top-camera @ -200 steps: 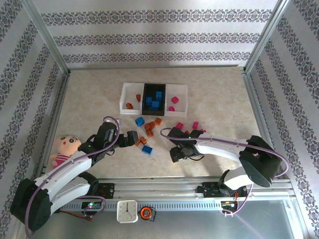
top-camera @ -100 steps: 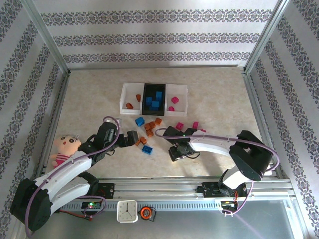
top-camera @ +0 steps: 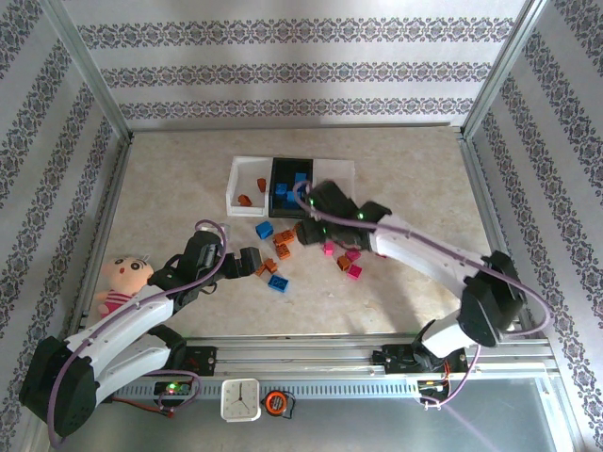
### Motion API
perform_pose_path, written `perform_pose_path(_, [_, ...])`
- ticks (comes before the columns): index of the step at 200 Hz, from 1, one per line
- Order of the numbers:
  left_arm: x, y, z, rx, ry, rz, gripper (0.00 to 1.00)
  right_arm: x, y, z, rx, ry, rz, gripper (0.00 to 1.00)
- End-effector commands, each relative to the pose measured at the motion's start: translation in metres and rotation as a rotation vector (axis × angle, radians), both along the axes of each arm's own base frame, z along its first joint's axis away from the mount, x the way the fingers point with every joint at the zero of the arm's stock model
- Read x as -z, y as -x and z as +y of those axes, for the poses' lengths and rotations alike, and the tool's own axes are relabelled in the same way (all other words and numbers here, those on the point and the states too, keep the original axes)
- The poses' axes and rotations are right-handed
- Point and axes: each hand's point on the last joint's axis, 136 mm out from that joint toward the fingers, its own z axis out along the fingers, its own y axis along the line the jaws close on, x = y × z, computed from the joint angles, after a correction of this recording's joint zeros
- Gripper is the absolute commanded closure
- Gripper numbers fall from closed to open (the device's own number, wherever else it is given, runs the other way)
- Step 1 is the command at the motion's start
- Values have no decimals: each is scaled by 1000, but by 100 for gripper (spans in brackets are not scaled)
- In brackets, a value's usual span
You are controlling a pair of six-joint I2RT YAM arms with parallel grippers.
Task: Sort the legos into containers by color
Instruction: Place the lego in the container.
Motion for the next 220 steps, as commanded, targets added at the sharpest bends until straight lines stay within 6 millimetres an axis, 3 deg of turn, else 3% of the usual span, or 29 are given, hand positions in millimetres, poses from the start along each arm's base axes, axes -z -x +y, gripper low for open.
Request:
perform_pose_path(1, [-8,-5,2,-25,19,-22,0,4,-50,9,15,27,-36,54])
perform_pose_path(26, [-10,-3,2,-20,15,-23,0,9,-100,24,37,60,-60,54])
perform_pose_path(57, [-15,-3,3,-20,16,-35,0,29,-146,34,59,123,-50,52])
perform_pose_path(79, [-17,-2,3,-15,16,-38,0,41,-165,40,63,151,-36,50])
perform_pose_path(97, [-17,-2,3,-13,14,-37,0,47,-173,41,68,166,-26,33])
perform_pose_path(108, [-18,-3,3,-11,16,-40,0,41,-175,42,67,157,-35,28])
perform_pose_path(140, [-21,-3,2,-7,17,-50,0,2,-167,37,72,108,-103,25])
perform_pose_path(170, [-24,-5,2,-6,16,-61,0,-27,-141,21,87,64,-133,25])
perform_pose_path(198, [-25,-6,1,-4,18,-66,0,-24,-97,-10,125,46,-97,27])
perform_pose_path(220, [-23,-6,2,-8,16,-64,0,3,-53,-46,180,83,-23,29])
